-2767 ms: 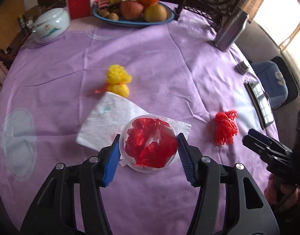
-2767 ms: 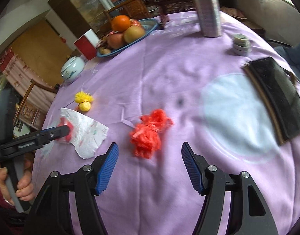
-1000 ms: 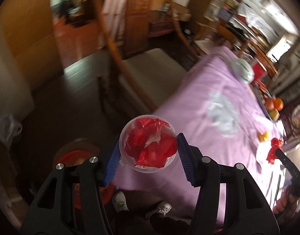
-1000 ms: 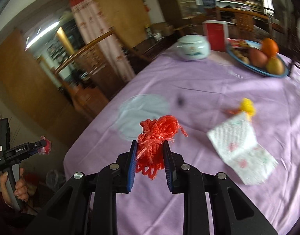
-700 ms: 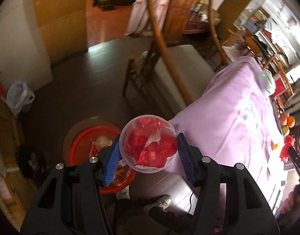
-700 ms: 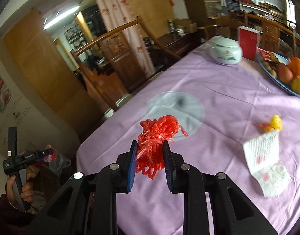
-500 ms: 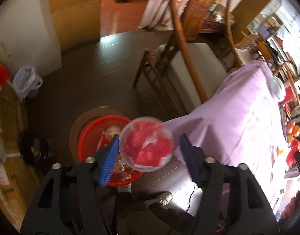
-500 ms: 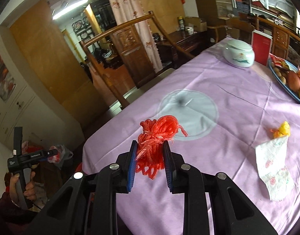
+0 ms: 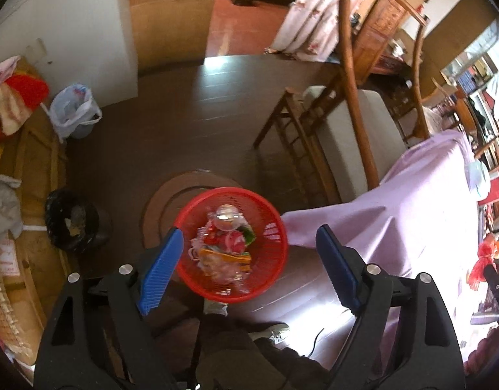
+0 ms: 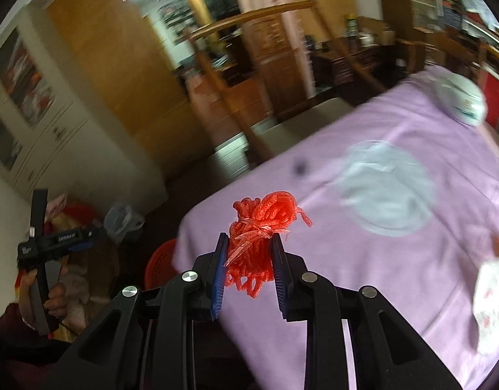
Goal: Collect trash
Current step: 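Carry both items to the red basket and open both tools over it, then move both open tools back over the table toward the tissue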
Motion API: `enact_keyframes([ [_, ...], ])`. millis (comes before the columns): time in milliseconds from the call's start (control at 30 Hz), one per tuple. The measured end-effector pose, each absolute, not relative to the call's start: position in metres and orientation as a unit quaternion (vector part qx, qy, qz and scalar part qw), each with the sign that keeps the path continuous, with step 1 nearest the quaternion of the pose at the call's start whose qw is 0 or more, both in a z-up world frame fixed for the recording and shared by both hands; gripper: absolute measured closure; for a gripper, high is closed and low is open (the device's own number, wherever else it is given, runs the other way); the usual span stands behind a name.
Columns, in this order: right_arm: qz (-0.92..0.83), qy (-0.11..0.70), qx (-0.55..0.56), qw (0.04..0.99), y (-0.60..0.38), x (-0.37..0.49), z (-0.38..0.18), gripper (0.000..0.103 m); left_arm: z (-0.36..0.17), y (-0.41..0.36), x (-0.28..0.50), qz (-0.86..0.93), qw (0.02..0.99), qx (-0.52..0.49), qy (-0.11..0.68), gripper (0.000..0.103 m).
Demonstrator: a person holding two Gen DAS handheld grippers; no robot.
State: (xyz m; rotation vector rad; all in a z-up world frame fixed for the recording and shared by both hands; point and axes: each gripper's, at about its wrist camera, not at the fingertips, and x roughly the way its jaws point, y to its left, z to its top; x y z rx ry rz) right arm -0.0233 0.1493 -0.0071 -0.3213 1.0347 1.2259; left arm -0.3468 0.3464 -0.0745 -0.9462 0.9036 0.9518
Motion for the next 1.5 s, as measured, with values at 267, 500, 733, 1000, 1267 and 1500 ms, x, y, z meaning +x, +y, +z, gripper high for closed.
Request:
enact_keyframes([
  [267,0.644,0.445,-0.221,0.582,0.229,-0.103,-0.015,0.077,-0.079,0.342,-0.411,0.470,0.655,-0.453,0.380,0.021],
  [500,0.701,0.444,-0.245,0.502,0.288,-0.163,-0.023,0.070,-0.089,0.330,-0.462,0.502,0.622,-0.477,0.366,0.021],
  [733,0.717,0.428,-0.232,0.499,0.302,-0.174,-0.007,0.057,-0.091,0.327,-0.477,0.508,0.613,-0.486,0.359,0.021],
  [1000,0.676,0.434,-0.211,0.558,0.274,-0.134,0.002,0.056,-0.084,0.344,-0.433,0.468,0.654,-0.464,0.370,0.021],
  [1267,0.600,0.437,-0.145,0.654,0.199,-0.059,0.016,0.055,-0.064,0.350,-0.328,0.383,0.727,-0.401,0.405,0.021],
  [1500,0.492,0.436,-0.066,0.751,0.090,-0.002,0.022,0.053,-0.048,0.322,-0.219,0.282,0.788,-0.326,0.439,0.021],
])
